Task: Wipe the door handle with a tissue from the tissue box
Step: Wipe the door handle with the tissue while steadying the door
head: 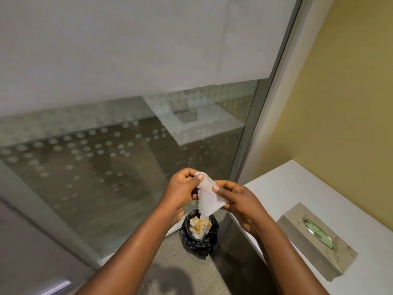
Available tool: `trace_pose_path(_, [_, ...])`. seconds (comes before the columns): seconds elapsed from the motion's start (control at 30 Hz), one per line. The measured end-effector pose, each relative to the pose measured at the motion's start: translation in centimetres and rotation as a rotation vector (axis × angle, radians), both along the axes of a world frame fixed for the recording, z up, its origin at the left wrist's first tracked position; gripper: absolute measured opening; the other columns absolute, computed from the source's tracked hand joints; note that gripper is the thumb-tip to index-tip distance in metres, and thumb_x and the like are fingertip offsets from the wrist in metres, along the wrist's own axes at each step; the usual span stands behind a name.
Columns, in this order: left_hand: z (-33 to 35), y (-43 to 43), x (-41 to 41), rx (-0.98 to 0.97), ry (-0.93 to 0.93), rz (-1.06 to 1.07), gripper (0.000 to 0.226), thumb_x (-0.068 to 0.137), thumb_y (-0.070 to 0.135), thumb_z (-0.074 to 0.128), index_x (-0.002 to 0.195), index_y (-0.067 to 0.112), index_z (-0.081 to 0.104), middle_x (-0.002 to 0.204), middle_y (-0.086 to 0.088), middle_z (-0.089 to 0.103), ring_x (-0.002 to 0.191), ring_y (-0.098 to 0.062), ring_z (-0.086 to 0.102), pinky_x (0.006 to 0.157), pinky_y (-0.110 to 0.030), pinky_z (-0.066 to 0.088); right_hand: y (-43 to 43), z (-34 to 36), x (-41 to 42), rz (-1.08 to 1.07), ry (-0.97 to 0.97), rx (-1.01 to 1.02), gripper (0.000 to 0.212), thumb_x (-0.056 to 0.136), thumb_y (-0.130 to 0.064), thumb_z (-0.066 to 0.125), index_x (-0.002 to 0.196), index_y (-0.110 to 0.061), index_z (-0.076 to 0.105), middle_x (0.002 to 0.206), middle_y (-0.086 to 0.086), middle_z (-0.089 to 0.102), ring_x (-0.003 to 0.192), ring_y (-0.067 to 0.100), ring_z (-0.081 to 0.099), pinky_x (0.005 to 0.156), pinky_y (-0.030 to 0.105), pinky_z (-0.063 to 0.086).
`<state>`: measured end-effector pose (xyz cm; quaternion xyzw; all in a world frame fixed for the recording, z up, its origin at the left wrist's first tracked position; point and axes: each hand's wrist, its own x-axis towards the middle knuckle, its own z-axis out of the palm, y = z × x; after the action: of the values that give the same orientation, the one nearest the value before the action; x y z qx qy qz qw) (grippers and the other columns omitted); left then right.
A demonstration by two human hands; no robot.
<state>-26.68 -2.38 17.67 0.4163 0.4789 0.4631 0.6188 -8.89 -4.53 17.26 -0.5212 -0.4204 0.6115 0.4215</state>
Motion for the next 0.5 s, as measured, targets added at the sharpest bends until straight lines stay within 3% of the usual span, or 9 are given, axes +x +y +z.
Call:
trace_pose_path(0.1, [0.0, -1.8, -2.0, -0.057, -0.079, 0.093, 0.017, 0.106, 0.005, 0.058, 0.09, 0.01, 0.063, 0.075, -0.004, 0.069, 0.067, -0.015, 0.064, 0.066, -0.033, 0.053, -1.0, -0.3, -1.9, 0.045, -0.027, 0.016, 0.013, 0.087, -0.027, 0.075, 0.091, -0.015, 0.08, 0.083, 0.005, 0.076, 0.07, 0.012, 0.069, 0.06, 0.021, 0.053])
trace_pose_path(0.2, [0.0, -3.5, -4.3, -0.085, -0.116, 0.178, 0.021, 0.107, 0.005, 0.057, 0.087, 0.012, 0.061, 0.078, -0.007, 0.067, 0.067, -0.016, 0.063, 0.063, -0.033, 0.051, -1.7, -0.4, -4.3, 0.085, -0.032, 0.058, 0.018, 0.088, -0.028, 0.075, 0.088, -0.011, 0.078, 0.076, 0.004, 0.073, 0.065, 0.011, 0.066, 0.055, 0.019, 0.051])
trace_pose_path(0.37, [0.0, -6.0, -9.3, -0.049, -0.065, 0.255, 0.019, 0.108, 0.011, 0.059, 0.089, 0.012, 0.064, 0.078, -0.004, 0.073, 0.065, -0.013, 0.069, 0.055, -0.026, 0.055, -2.2, -0.4, -9.0, 0.191, -0.057, 0.177, 0.019, 0.096, -0.025, 0.066, 0.086, -0.011, 0.073, 0.086, 0.007, 0.074, 0.085, 0.02, 0.067, 0.085, 0.034, 0.058])
trace_pose_path(0.5, [0.7, -7.8, -13.7, -0.026, 0.117, 0.211, 0.017, 0.102, 0.029, 0.07, 0.095, 0.013, 0.069, 0.085, -0.004, 0.076, 0.075, -0.018, 0.067, 0.064, -0.029, 0.051, -2.8, 0.2, -13.8, 0.226, 0.085, 0.235, 0.02, 0.101, -0.019, 0.057, 0.092, -0.003, 0.064, 0.089, 0.013, 0.069, 0.085, 0.023, 0.065, 0.08, 0.031, 0.056])
